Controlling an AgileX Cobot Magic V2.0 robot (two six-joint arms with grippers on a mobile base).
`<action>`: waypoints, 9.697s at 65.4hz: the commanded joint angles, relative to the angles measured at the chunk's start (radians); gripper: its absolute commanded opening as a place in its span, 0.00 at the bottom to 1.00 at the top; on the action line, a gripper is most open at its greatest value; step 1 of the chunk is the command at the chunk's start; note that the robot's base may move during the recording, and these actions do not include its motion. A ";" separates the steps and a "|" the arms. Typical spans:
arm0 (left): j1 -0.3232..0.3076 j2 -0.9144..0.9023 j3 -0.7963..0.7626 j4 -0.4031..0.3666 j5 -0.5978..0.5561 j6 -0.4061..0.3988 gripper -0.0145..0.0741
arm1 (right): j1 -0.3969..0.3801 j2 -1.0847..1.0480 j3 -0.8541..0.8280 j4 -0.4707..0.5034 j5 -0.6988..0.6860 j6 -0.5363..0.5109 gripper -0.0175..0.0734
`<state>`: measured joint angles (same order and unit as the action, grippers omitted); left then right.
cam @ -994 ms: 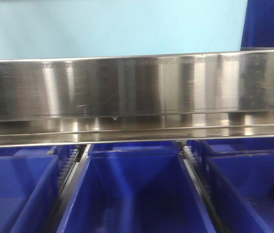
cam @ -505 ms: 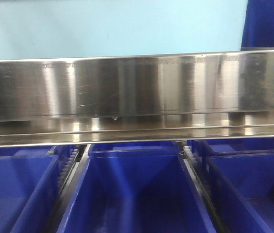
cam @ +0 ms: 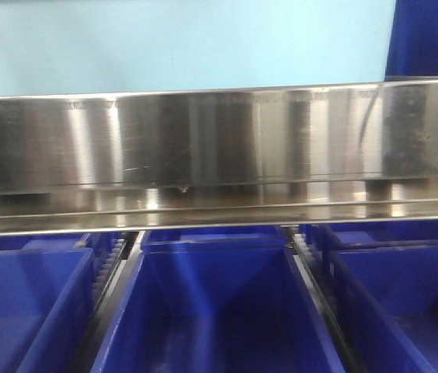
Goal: Move two blue bins to right shelf middle
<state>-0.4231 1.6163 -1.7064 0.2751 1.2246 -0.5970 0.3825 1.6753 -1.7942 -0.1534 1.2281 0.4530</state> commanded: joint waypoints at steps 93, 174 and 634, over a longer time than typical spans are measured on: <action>0.012 -0.004 0.039 -0.027 -0.004 0.120 0.70 | -0.003 0.030 0.003 0.030 -0.007 -0.071 0.54; 0.079 0.002 0.039 -0.107 -0.004 0.168 0.42 | -0.003 0.030 0.003 0.030 -0.007 -0.071 0.42; -0.014 -0.129 -0.210 0.027 -0.308 0.081 0.04 | 0.060 -0.101 -0.240 -0.044 -0.164 -0.069 0.02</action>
<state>-0.4224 1.5046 -1.9016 0.3593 1.1054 -0.4997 0.4303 1.5889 -2.0189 -0.2720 1.1473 0.3886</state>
